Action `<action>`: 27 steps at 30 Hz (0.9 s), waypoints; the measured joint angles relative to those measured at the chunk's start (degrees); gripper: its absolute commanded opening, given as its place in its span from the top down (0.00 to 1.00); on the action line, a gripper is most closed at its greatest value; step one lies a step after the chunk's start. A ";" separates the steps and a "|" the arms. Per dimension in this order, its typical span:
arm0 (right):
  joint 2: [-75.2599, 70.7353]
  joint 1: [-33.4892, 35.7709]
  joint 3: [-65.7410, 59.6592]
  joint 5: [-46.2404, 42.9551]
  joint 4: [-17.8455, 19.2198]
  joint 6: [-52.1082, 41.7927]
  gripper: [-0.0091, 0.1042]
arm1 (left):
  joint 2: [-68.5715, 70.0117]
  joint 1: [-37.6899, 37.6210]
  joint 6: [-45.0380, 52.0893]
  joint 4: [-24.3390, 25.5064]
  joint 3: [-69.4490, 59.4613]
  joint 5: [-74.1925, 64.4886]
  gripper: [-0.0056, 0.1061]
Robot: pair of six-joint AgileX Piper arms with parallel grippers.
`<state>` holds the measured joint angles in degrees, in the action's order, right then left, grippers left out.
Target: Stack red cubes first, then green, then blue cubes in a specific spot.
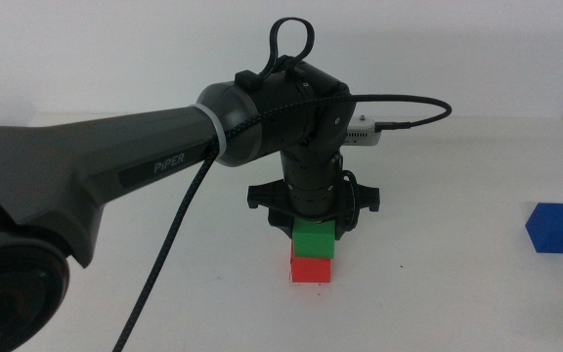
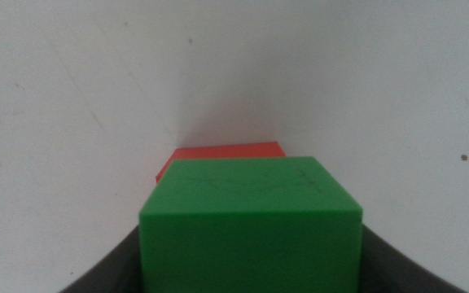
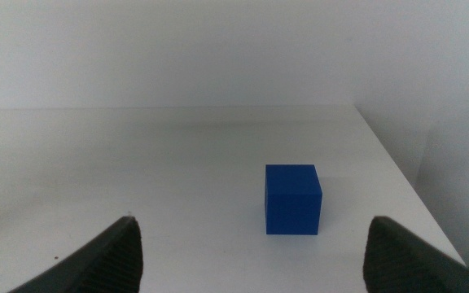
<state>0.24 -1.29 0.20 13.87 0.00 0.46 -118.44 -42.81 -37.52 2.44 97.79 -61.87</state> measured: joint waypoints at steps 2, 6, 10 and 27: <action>0.00 0.00 0.00 0.00 0.00 0.00 0.19 | -0.10 0.00 0.00 0.33 0.00 0.00 0.83; 0.00 0.00 0.00 0.00 0.00 0.00 0.19 | -0.10 0.00 0.34 0.53 0.00 -0.24 0.65; 0.00 0.00 0.00 0.00 0.00 0.00 0.19 | -0.10 0.00 1.37 0.53 0.00 -0.33 0.42; 0.00 0.00 0.00 0.00 0.00 0.00 0.19 | 20.97 3.74 29.53 -0.72 -0.21 -3.12 0.11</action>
<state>0.24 -1.29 0.20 13.87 0.00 0.46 -97.48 -39.08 -7.99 1.71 97.58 -64.99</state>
